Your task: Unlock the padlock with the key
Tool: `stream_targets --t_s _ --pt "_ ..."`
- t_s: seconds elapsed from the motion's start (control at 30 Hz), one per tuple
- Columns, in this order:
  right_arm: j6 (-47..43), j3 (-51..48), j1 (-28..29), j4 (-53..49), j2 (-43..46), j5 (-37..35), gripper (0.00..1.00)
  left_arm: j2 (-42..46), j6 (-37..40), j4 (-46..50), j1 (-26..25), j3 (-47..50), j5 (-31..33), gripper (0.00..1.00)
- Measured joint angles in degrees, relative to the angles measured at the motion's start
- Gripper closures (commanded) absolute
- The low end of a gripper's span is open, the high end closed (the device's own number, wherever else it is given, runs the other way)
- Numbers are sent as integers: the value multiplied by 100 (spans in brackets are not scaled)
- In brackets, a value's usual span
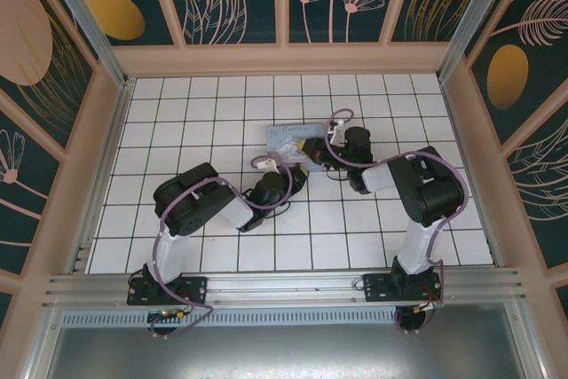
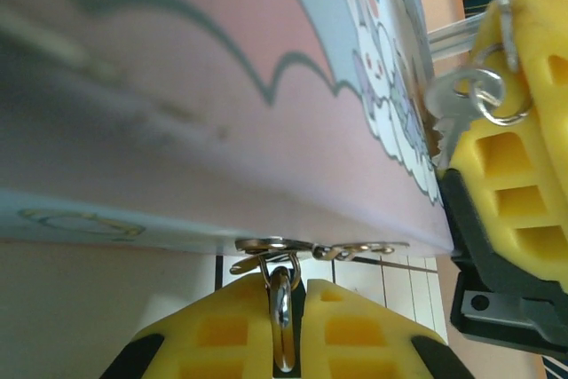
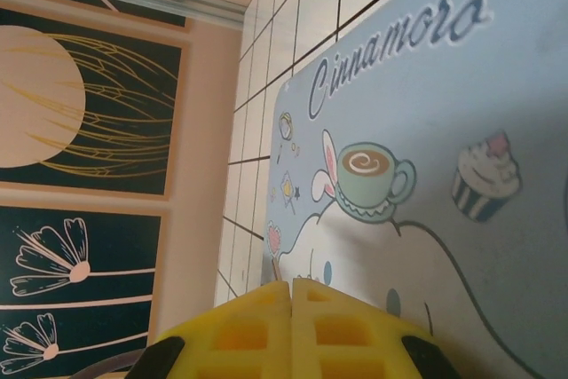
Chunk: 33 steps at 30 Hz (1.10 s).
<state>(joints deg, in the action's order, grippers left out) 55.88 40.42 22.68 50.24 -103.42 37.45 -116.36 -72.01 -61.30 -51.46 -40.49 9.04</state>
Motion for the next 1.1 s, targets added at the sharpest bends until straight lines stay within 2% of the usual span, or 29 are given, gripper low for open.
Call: stream_targets --t_s 0.27,0.47,0.7,0.87,1.1 --pt "-125 -457 -31 -428 1325 17 100 566 -52 516 2 358 -129 100" --pt "-120 -1537 -31 -520 2391 -28 100 879 -44 894 9 461 -299 100" --pt "68 -2872 85 -730 3707 -326 100 1034 -26 955 114 533 -846 100" --pt "267 -3257 334 -713 3759 -505 100 1165 -26 942 201 597 -1228 100" --pt "608 -3272 638 -247 3012 -726 100 1346 -98 831 240 758 -1572 100"
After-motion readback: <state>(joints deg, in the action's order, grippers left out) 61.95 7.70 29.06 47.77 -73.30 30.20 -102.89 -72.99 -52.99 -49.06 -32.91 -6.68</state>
